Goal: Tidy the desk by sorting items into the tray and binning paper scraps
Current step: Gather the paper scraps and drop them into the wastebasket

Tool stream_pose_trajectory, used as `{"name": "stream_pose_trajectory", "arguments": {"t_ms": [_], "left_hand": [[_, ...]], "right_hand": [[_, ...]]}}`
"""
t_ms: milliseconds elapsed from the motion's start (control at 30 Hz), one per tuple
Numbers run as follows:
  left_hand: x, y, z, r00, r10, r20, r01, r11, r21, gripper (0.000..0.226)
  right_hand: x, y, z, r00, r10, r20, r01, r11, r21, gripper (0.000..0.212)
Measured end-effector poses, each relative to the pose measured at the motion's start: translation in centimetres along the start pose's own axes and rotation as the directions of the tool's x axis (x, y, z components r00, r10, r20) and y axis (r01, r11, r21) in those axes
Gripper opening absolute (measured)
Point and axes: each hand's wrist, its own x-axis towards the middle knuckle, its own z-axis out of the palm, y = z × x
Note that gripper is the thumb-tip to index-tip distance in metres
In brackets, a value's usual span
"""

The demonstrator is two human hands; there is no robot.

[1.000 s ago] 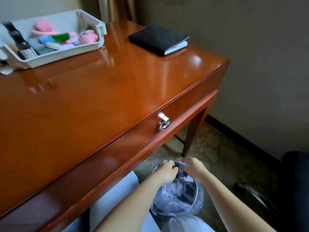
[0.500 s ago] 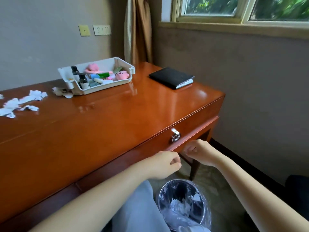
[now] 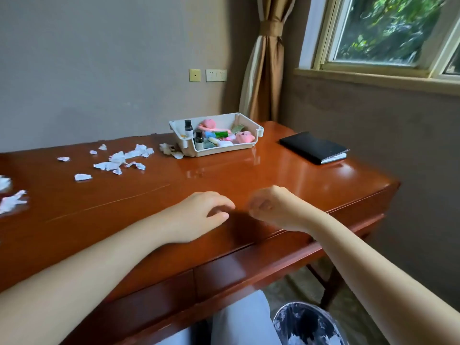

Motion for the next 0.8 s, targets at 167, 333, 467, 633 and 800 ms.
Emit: {"name": "stream_pose_trajectory", "arguments": {"t_ms": [167,333,467,633,800], "left_hand": [[-1.6,-7.1,-1.2,0.927,-0.290,-0.236,0.297,0.955,-0.005,0.037],[-2.8,-14.7,-2.3,0.710,-0.519,-0.475,0.618,0.784,0.067,0.041],[-3.4,-19.3,-3.0,0.583,-0.624,-0.520,0.744,0.668,0.032,0.044],[-2.1,-21.8,-3.2,0.488,-0.739,-0.464,0.835,0.550,0.003,0.073],[-0.3,-23.9,-4.2,0.487,-0.758,-0.434,0.836,0.548,-0.017,0.087]], "right_hand": [[5.8,-2.6,3.5,0.997,-0.058,0.054,0.060,0.998,-0.031,0.026],[11.0,-4.6,6.5,0.995,-0.093,0.024,0.095,0.992,-0.080,0.030],[14.5,-6.2,8.3,0.997,-0.075,-0.005,0.074,0.995,-0.068,0.034],[18.2,-8.1,10.8,0.990,-0.060,-0.126,0.044,0.991,-0.127,0.041],[22.6,-9.1,11.5,0.979,-0.018,-0.204,-0.002,0.995,-0.096,0.056]]}}
